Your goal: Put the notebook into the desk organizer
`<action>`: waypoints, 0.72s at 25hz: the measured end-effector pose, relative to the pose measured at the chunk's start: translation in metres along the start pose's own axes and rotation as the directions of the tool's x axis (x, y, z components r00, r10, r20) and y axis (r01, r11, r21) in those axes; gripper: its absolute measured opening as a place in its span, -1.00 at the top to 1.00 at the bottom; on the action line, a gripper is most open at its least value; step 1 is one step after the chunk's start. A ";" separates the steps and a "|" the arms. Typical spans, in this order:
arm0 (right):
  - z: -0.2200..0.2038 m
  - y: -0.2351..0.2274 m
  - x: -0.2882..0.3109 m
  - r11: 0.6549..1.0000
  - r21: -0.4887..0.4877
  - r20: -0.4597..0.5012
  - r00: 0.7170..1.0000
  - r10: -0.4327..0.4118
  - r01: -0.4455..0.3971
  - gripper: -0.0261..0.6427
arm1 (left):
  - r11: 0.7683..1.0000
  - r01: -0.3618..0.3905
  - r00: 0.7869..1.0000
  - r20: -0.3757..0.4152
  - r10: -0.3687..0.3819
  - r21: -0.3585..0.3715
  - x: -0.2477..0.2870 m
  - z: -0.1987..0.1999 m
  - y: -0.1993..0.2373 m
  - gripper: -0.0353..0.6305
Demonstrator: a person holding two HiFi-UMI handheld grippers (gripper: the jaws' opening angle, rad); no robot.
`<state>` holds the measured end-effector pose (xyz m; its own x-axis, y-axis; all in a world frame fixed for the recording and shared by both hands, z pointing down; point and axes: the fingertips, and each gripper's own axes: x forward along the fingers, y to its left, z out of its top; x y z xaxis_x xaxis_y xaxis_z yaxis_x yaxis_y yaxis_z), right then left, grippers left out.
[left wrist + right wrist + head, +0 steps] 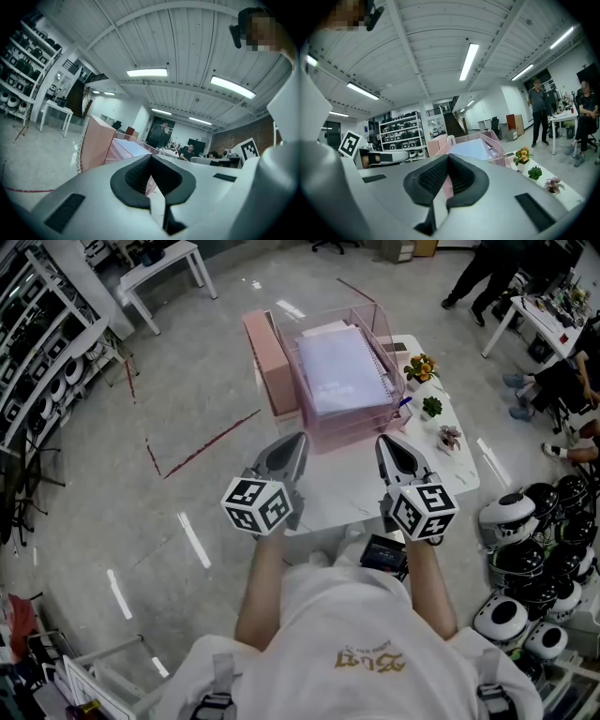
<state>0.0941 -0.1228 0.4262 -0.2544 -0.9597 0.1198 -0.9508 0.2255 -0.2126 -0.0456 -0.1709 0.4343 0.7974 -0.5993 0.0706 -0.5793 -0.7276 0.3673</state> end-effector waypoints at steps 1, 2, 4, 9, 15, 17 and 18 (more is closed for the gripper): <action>0.000 0.000 0.000 1.000 0.002 -0.001 1.000 0.000 0.000 0.89 | 1.000 -0.001 1.000 0.000 0.001 0.000 0.000 0.000 0.000 0.85; -0.001 0.000 0.000 1.000 0.003 -0.001 1.000 0.001 -0.001 0.89 | 1.000 -0.002 1.000 0.001 0.002 -0.001 -0.001 0.000 0.000 0.85; -0.002 0.000 0.000 1.000 0.005 -0.004 1.000 0.001 -0.001 0.89 | 1.000 -0.005 1.000 0.001 0.005 -0.003 -0.003 0.000 0.001 0.85; -0.003 -0.003 0.001 1.000 0.016 -0.008 1.000 -0.005 0.005 0.89 | 1.000 -0.012 1.000 0.001 0.012 -0.008 -0.006 0.000 0.005 0.85; -0.003 -0.004 -0.001 1.000 0.014 -0.006 1.000 -0.009 0.009 0.89 | 1.000 -0.009 1.000 0.003 0.009 -0.013 -0.006 -0.001 0.005 0.85; -0.002 -0.005 -0.002 1.000 0.015 -0.004 1.000 -0.012 0.012 0.89 | 1.000 -0.005 1.000 0.003 0.005 -0.013 -0.004 -0.001 0.004 0.85; -0.002 -0.006 -0.002 1.000 0.016 -0.003 1.000 -0.012 0.012 0.89 | 1.000 -0.003 1.000 0.002 0.003 -0.013 -0.003 -0.001 0.003 0.85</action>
<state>0.1000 -0.1216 0.4291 -0.2431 -0.9619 0.1253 -0.9509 0.2109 -0.2265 -0.0502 -0.1711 0.4358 0.7953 -0.6023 0.0694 -0.5794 -0.7213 0.3794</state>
